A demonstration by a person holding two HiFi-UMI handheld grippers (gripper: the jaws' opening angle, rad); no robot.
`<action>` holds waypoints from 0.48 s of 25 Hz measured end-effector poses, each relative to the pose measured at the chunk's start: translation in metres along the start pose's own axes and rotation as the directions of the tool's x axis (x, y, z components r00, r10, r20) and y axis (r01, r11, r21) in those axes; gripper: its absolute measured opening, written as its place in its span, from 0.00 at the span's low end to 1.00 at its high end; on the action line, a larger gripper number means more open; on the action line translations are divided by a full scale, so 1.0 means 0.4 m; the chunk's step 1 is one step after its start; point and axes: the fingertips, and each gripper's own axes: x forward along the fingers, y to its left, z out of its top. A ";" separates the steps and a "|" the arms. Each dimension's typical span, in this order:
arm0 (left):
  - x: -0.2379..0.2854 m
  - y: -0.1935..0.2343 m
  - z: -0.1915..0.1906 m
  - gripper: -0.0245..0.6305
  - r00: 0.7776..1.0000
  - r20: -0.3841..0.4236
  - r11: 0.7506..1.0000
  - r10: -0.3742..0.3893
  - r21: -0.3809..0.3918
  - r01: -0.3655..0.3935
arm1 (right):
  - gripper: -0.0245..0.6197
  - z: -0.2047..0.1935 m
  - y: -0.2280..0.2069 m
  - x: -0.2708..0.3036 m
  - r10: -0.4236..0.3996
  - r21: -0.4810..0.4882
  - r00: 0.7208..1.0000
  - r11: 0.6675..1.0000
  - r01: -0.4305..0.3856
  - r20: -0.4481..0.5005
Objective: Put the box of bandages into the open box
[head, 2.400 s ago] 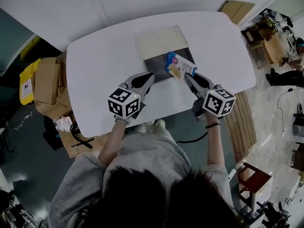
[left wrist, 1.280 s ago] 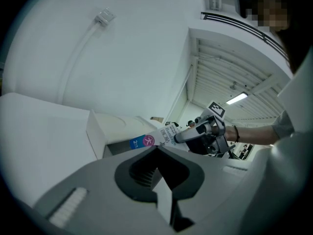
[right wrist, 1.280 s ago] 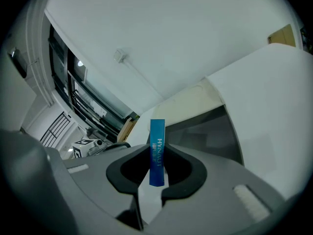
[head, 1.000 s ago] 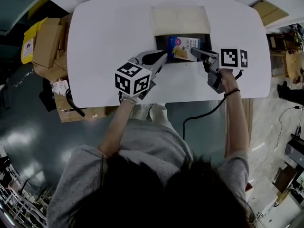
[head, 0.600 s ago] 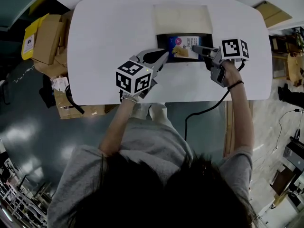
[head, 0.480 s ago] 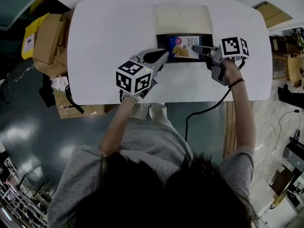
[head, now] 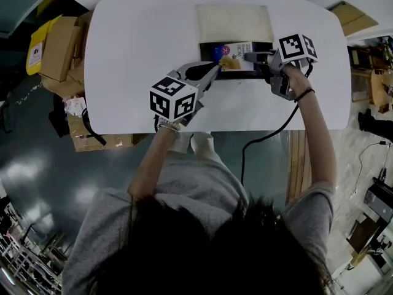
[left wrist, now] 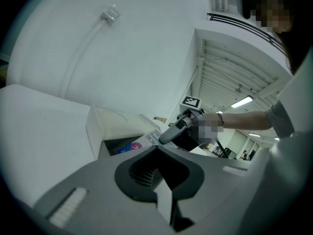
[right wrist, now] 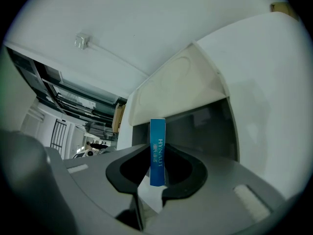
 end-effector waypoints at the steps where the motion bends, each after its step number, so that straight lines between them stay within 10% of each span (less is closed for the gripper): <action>1: 0.001 -0.001 0.001 0.03 1.000 0.001 1.000 0.001 -0.001 -0.001 | 0.19 -0.001 -0.003 0.002 0.005 0.009 1.000 1.000 -0.005 -0.004; 12: 0.001 0.007 0.001 0.03 1.000 0.001 1.000 0.011 -0.009 -0.011 | 0.24 0.003 -0.065 0.023 -0.103 0.015 0.995 0.995 0.103 -0.014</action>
